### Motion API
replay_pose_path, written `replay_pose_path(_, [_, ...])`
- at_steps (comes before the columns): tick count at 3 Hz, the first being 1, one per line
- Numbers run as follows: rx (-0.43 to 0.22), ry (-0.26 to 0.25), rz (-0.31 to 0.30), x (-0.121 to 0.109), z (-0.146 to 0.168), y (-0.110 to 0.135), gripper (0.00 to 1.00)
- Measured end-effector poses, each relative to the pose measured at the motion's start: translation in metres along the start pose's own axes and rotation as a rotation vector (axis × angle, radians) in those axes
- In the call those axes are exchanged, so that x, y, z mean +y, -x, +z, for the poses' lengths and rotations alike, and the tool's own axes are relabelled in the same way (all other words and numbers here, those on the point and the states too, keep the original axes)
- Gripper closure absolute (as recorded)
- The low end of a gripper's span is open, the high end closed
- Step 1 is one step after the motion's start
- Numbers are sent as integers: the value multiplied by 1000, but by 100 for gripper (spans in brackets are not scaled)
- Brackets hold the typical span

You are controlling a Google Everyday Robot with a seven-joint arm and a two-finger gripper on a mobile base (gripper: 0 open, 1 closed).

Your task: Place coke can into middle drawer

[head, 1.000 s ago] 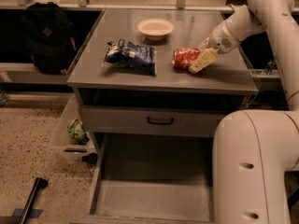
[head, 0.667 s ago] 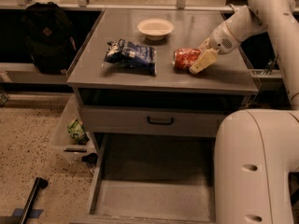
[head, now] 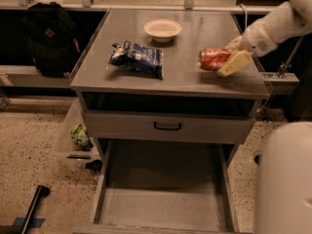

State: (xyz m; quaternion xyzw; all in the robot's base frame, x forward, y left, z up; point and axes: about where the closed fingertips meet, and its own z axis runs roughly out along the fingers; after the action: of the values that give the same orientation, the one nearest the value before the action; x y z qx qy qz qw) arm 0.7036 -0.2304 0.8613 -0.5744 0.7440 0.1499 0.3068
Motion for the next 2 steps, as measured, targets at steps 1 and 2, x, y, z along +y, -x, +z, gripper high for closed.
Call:
replay_pose_path(1, [-49,-126,-123,39,-89,-12,100])
replay_pose_path(2, [-92,-197,-211,101,-147,0,100])
